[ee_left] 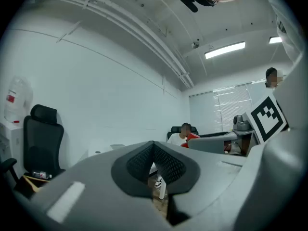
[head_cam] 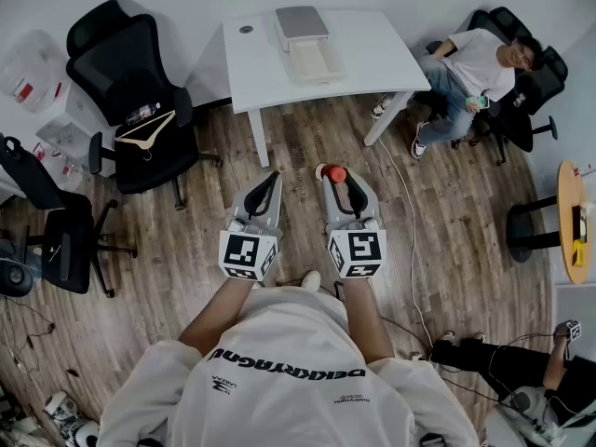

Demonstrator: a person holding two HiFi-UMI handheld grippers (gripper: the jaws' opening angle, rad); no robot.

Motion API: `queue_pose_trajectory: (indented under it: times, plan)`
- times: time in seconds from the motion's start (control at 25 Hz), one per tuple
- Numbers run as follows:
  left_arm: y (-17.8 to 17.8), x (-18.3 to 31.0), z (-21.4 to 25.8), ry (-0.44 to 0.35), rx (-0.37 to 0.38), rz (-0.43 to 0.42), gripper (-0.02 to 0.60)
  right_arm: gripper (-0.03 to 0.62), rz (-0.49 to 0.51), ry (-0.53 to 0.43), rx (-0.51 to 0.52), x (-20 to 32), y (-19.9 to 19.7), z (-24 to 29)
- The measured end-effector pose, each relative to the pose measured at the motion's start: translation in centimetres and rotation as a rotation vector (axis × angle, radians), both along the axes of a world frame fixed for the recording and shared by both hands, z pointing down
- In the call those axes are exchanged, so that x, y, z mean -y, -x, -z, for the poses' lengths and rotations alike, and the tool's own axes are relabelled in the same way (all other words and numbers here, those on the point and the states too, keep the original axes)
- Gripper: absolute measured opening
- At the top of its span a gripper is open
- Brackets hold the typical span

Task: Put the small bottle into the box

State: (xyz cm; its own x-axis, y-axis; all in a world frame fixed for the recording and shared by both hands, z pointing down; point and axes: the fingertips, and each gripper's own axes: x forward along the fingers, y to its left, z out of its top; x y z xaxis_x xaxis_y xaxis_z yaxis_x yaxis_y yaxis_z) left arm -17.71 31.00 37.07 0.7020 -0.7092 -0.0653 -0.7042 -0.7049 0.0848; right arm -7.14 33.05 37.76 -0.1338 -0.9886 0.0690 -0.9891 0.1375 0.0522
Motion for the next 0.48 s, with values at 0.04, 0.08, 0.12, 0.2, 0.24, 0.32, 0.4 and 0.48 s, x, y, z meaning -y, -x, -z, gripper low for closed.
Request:
queue_pose_trajectory:
  times: [0.04,0.08,0.12,0.2,0.24,0.32,0.4,0.48]
  plan:
    - [-0.2,-0.5,-0.1,0.003,0.005,-0.007,0.002,0.135,0.001,0.006,0.003,-0.4,-0.1,-0.1]
    - [-0.3,-0.9,-0.1,0.005,0.009,-0.015,0.002,0.135,0.001,0.011,0.007,-0.7,-0.2,-0.1]
    - [-0.5,-1.2,-0.1,0.004,0.014,-0.022,0.002,0.135,0.001,0.013,0.01,-1.0,-0.3,-0.2]
    - [-0.9,-1.4,-0.1,-0.005,0.021,-0.034,0.002,0.135,0.003,0.012,0.017,-1.1,-0.6,-0.1]
    - [-1.1,-1.5,-0.1,-0.007,0.022,-0.037,0.002,0.135,0.007,0.009,0.019,-1.1,-0.9,-0.1]
    - [-1.6,-1.7,0.0,-0.008,0.02,-0.039,0.002,0.135,0.017,0.005,0.023,-1.2,-1.3,0.1]
    - [-2.1,-1.8,0.0,-0.013,0.023,-0.036,0.002,0.135,0.029,0.0,0.029,-1.2,-1.7,0.1]
    - [-2.6,-1.8,-0.2,-0.017,0.027,-0.03,0.002,0.135,0.042,-0.002,0.035,-1.1,-2.2,0.0]
